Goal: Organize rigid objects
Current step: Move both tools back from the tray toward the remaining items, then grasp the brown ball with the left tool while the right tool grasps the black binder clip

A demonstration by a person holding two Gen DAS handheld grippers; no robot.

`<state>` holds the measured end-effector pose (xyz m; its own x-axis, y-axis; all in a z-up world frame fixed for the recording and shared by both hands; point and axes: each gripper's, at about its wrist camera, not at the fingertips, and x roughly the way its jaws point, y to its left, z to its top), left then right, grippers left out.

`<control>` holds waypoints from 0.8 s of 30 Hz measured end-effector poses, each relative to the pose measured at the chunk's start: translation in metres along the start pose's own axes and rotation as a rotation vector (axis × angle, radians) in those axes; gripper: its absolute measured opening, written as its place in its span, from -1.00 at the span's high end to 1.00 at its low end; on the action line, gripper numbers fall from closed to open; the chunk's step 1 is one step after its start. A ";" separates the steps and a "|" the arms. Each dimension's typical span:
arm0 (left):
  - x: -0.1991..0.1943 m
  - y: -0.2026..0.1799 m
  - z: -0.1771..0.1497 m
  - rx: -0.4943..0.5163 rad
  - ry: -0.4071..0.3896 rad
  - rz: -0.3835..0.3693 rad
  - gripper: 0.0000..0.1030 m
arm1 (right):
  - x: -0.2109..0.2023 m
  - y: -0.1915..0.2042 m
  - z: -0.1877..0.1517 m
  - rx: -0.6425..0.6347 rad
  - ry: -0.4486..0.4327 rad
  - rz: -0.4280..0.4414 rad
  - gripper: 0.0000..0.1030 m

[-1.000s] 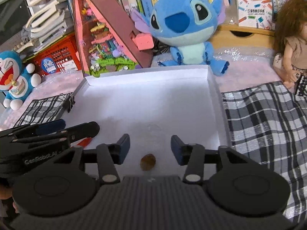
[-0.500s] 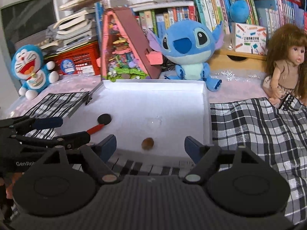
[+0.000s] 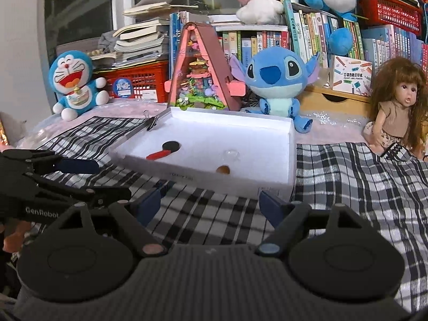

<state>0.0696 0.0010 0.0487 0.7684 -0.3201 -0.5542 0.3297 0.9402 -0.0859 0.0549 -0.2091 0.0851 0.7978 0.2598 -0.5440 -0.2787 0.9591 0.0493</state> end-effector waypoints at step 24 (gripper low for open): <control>-0.042 -0.019 -0.075 -0.002 0.023 -0.034 -0.37 | -0.034 0.026 -0.070 0.023 -0.100 -0.123 -0.72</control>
<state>-0.0103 0.0052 0.0119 0.7438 -0.3492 -0.5699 0.3544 0.9290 -0.1067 -0.0168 -0.2003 0.0459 0.8750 0.1486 -0.4608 -0.1639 0.9865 0.0069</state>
